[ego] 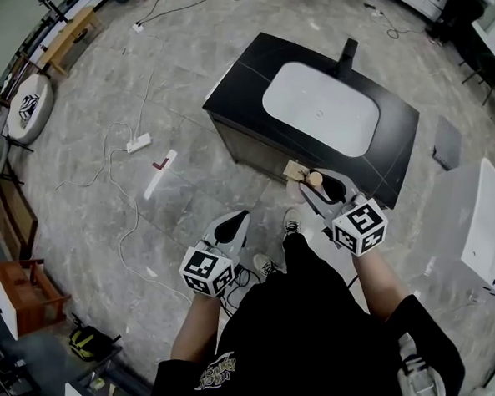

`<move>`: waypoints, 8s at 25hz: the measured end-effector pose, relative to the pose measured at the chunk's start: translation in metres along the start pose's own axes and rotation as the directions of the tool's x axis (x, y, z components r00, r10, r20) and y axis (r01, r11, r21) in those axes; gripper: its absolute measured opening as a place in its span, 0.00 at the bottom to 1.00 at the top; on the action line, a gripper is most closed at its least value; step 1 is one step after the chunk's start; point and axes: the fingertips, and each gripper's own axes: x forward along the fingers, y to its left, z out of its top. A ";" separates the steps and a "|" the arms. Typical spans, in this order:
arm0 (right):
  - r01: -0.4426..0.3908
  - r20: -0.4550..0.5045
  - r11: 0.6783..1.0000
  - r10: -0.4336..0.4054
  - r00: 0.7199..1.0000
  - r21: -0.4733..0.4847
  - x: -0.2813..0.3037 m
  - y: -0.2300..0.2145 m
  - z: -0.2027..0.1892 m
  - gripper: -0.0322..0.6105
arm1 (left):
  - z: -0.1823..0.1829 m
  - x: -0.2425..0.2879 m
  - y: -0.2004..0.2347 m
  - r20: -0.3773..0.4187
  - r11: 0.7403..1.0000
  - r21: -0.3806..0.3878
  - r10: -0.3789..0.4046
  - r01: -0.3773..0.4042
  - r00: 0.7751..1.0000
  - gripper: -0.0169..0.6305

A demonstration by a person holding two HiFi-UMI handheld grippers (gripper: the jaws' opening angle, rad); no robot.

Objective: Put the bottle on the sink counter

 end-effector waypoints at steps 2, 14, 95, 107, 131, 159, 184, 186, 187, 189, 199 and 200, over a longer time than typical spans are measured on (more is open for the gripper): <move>-0.005 0.005 1.000 0.005 1.000 -0.002 0.006 -0.012 0.006 0.31 | 0.006 0.011 0.003 0.001 1.000 0.004 0.005 -0.005 1.000 0.03; -0.001 0.014 1.000 0.001 1.000 -0.003 0.031 -0.087 0.032 0.31 | 0.040 0.080 0.017 -0.008 0.997 0.082 0.009 -0.008 1.000 0.03; 0.263 -0.115 0.961 -0.252 0.961 0.090 0.331 -0.334 0.041 0.31 | 0.134 0.342 0.269 -0.184 0.951 0.077 -0.283 0.301 0.941 0.03; 0.333 -0.164 0.940 -0.318 0.934 0.076 0.389 -0.371 0.023 0.31 | 0.127 0.362 0.312 -0.214 0.939 0.047 -0.323 0.340 0.922 0.03; 0.369 -0.115 0.929 -0.363 0.925 0.031 0.457 -0.410 0.035 0.31 | 0.130 0.371 0.358 -0.221 0.946 0.019 -0.313 0.325 0.924 0.03; 0.396 -0.120 0.918 -0.389 0.913 0.037 0.267 -0.336 0.040 0.09 | 0.138 0.345 0.236 -0.185 0.927 0.087 -0.345 0.365 0.920 0.03; 0.396 -0.018 0.878 -0.406 0.914 0.268 0.009 -0.250 -0.019 0.09 | 0.082 0.297 0.011 -0.198 0.882 0.140 -0.420 0.449 0.886 0.03; 0.374 -0.016 0.889 -0.384 0.923 0.264 0.007 -0.243 -0.020 0.09 | 0.081 0.289 0.008 -0.192 0.891 0.140 -0.403 0.432 0.895 0.03; 0.363 -0.016 0.894 -0.373 0.928 0.264 0.007 -0.239 -0.021 0.09 | 0.079 0.285 0.007 -0.192 0.896 0.138 -0.395 0.423 0.898 0.03; 0.342 -0.017 0.902 -0.350 0.937 0.263 0.010 -0.231 -0.023 0.09 | 0.074 0.277 0.009 -0.193 0.905 0.131 -0.377 0.404 0.906 0.03; 0.256 -0.026 0.939 -0.257 0.966 0.230 0.058 -0.194 -0.017 0.09 | 0.067 0.235 0.048 -0.184 0.939 0.111 -0.303 0.326 0.935 0.03; 0.251 -0.027 0.941 -0.251 0.968 0.228 0.064 -0.189 -0.015 0.09 | 0.068 0.230 0.054 -0.182 0.940 0.110 -0.300 0.322 0.937 0.03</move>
